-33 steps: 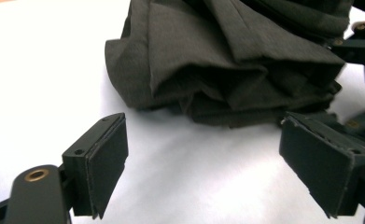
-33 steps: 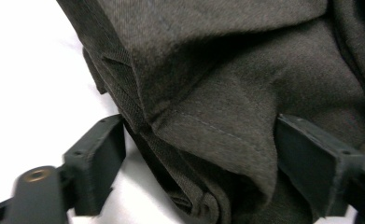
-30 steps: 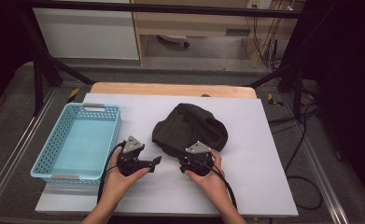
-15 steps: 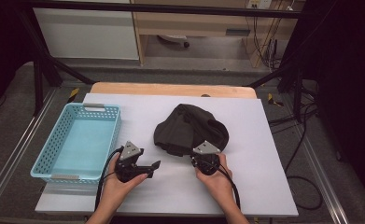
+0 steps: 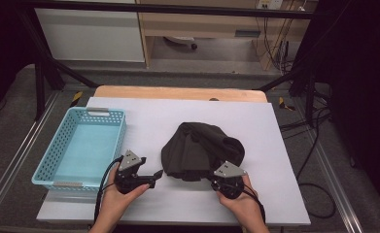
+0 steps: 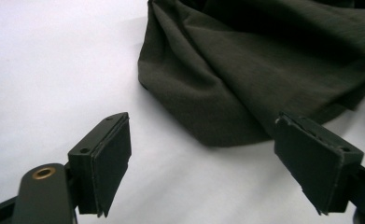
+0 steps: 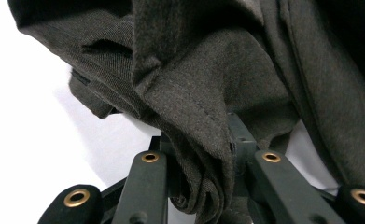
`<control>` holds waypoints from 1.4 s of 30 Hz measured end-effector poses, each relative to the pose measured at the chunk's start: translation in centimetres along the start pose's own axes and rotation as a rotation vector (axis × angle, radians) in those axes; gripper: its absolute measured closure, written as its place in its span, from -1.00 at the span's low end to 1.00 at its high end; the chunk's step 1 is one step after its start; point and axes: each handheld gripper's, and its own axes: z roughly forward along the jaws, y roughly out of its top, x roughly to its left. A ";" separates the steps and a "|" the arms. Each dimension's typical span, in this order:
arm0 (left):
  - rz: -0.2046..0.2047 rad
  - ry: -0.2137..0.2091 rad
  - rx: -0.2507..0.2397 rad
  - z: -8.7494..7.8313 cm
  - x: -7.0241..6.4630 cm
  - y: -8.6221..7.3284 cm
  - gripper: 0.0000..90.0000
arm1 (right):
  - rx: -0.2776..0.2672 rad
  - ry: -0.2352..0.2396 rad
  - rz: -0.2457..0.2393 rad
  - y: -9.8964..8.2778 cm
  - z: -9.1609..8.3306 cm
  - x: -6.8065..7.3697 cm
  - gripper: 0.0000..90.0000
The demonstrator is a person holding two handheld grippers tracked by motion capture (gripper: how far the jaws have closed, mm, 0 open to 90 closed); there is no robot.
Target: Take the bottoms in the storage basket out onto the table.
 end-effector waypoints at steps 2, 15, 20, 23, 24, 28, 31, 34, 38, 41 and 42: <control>0.005 0.003 -0.003 0.0 -0.1 0.0 -0.59 | 0.002 0.018 -0.012 -0.5 -0.8 0.4 0.64; 0.013 0.015 0.020 0.7 0.0 -0.5 -0.59 | -0.007 0.074 0.021 -1.7 -1.1 1.0 -0.03; 0.011 0.016 0.020 0.8 0.0 -0.6 -0.59 | -0.022 0.081 0.037 -1.7 -2.1 1.0 -0.19; 0.010 0.017 0.020 0.8 0.1 -0.6 -0.59 | -0.024 0.076 0.049 -2.0 -2.9 0.8 -0.23; 0.009 0.018 0.019 0.8 0.2 -0.6 -0.59 | -0.030 0.070 0.054 -2.1 -3.3 0.7 -0.23; 0.004 0.023 0.015 0.8 0.2 -0.6 -0.59 | -0.051 0.057 0.072 -2.4 -4.5 0.5 -0.23; 0.004 0.018 0.017 0.8 0.2 -0.6 -0.59 | -0.057 0.048 0.082 -2.6 -5.3 0.5 -0.16; 0.003 0.018 0.017 0.8 0.1 -0.6 -0.59 | -0.063 0.057 0.094 -2.7 -6.1 0.3 -0.08; 0.003 0.022 0.014 0.7 0.2 -0.6 -0.59 | -0.085 0.042 0.109 -2.7 -6.8 -0.3 0.02; 0.004 0.023 0.015 0.8 0.2 -0.6 -0.59 | -0.095 0.015 0.122 -2.6 -6.9 -1.1 0.05; 0.005 0.023 0.015 0.8 0.2 -0.6 -0.59 | -0.097 0.000 0.129 -2.5 -6.8 -1.4 0.07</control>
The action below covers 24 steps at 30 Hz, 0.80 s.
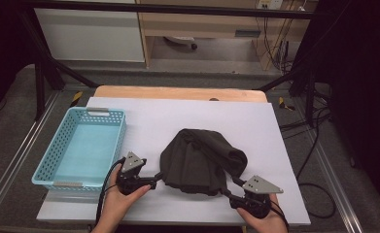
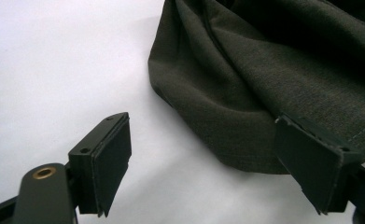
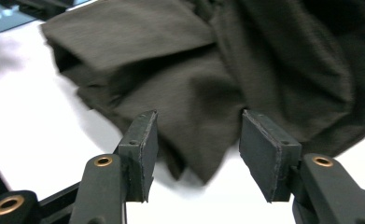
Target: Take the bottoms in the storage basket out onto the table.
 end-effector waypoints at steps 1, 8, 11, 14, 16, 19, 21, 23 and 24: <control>0.002 0.001 0.000 0.0 0.0 0.0 -0.59 | -0.006 -0.018 0.011 0.1 0.1 -0.3 0.08; 0.011 -0.003 0.005 0.1 -0.2 0.0 -0.59 | -0.028 -0.084 0.035 1.3 0.6 -2.2 0.12; 0.011 -0.006 0.004 0.2 -0.4 0.0 -0.59 | -0.038 -0.091 0.033 1.7 1.0 -2.6 0.18; 0.010 -0.006 0.004 0.2 -0.3 0.0 -0.59 | -0.025 -0.095 0.018 1.9 1.7 -2.9 0.18; 0.010 -0.005 0.002 0.2 -0.3 0.0 -0.59 | -0.021 -0.095 0.013 2.1 2.2 -3.1 0.18; 0.009 -0.006 0.006 0.2 -0.3 0.0 -0.59 | -0.020 -0.101 0.006 2.6 2.9 -3.5 0.20; 0.010 -0.008 0.007 0.2 -0.3 0.0 -0.59 | -0.018 -0.100 0.004 3.0 3.4 -3.8 0.20; 0.014 -0.011 0.013 0.3 -0.3 -0.1 -0.59 | -0.014 -0.100 0.000 3.5 4.0 -4.2 0.21; 0.014 -0.011 0.013 0.3 -0.3 -0.1 -0.59 | -0.011 -0.100 0.002 3.7 4.3 -4.5 0.21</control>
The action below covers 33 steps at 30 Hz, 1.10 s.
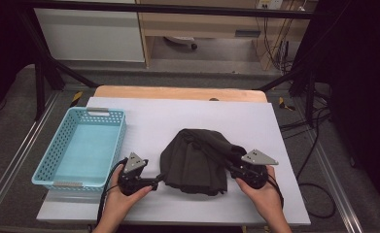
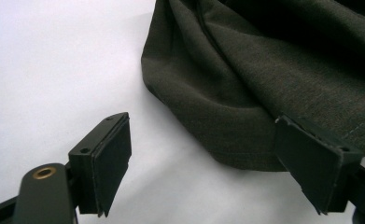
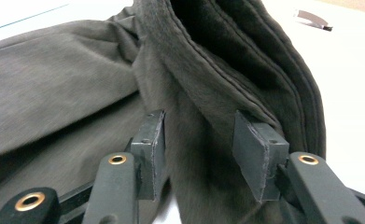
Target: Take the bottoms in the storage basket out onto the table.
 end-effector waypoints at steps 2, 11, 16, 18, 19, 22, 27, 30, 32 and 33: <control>-0.001 -0.001 0.000 0.0 0.0 0.0 -0.59 | 0.005 -0.009 -0.003 0.4 0.6 -0.5 0.21; -0.002 -0.009 0.006 0.3 -0.1 -0.1 -0.59 | 0.022 -0.073 0.013 2.0 3.1 -3.4 0.20; 0.000 -0.013 0.009 0.4 -0.2 -0.1 -0.59 | 0.039 -0.107 0.055 2.2 4.4 -5.0 0.18; 0.000 -0.015 0.012 0.4 -0.2 -0.2 -0.59 | 0.041 -0.113 0.069 2.1 4.7 -5.4 0.17; 0.001 -0.016 0.013 0.4 -0.2 -0.2 -0.59 | 0.047 -0.113 0.076 2.1 4.8 -5.6 0.17; -0.003 -0.018 0.008 0.5 -0.3 -0.1 -0.59 | 0.059 -0.121 0.079 1.9 5.4 -6.0 0.16; 0.002 -0.018 0.004 0.4 -0.6 -0.1 -0.58 | 0.070 -0.123 0.106 1.6 5.8 -6.3 0.12; 0.009 -0.021 0.002 0.4 -0.7 0.0 -0.57 | 0.058 -0.115 0.101 1.7 5.2 -5.9 0.12; 0.008 -0.023 -0.007 0.3 -0.7 0.1 -0.54 | 0.045 -0.105 0.095 1.7 4.6 -5.5 0.12; 0.012 -0.024 -0.009 0.3 -0.7 0.2 -0.52 | 0.039 -0.099 0.095 1.7 4.4 -5.2 0.12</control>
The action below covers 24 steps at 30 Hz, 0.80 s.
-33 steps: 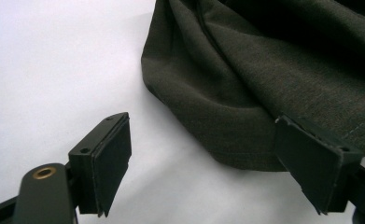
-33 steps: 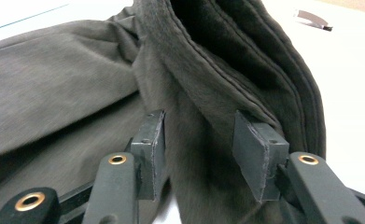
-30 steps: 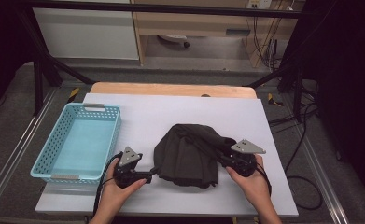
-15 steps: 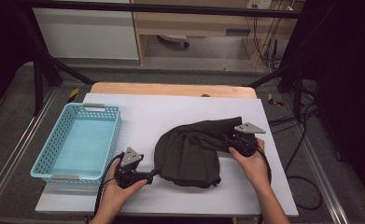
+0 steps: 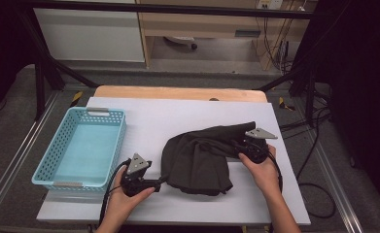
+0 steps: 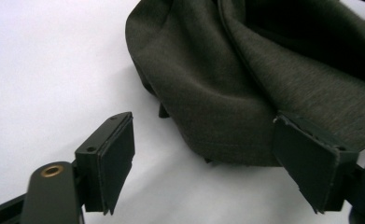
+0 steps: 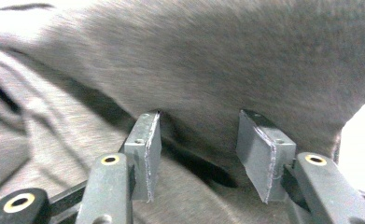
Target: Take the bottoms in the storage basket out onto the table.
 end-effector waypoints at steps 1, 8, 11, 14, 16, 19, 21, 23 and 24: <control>-0.002 -0.005 -0.004 0.0 0.0 0.1 -0.46 | -0.005 0.006 -0.003 -0.1 -0.3 0.2 0.13; 0.034 -0.037 -0.022 0.4 -0.7 2.1 -0.20 | -0.022 0.048 -0.013 -0.8 -2.0 2.0 0.14; 0.048 -0.051 -0.027 1.0 -1.1 3.2 -0.10 | -0.029 0.065 -0.021 -1.2 -2.7 3.0 0.16; 0.062 -0.051 -0.034 1.9 -1.5 4.4 -0.10 | -0.027 0.080 -0.033 -1.5 -3.1 3.9 0.17; 0.064 -0.058 -0.036 2.6 -1.6 5.1 -0.10 | -0.026 0.092 -0.045 -1.8 -3.4 4.6 0.17; 0.073 -0.061 -0.033 3.7 -1.9 5.9 -0.13 | -0.029 0.106 -0.051 -2.2 -3.8 5.4 0.17; 0.073 -0.057 -0.035 4.3 -2.0 6.5 -0.16 | -0.031 0.108 -0.061 -2.4 -3.9 5.9 0.18; 0.067 -0.057 -0.042 4.8 -2.1 6.9 -0.18 | -0.031 0.113 -0.067 -2.7 -3.9 6.4 0.18; 0.065 -0.053 -0.048 5.0 -2.1 7.0 -0.20 | -0.030 0.115 -0.072 -2.8 -3.8 6.6 0.18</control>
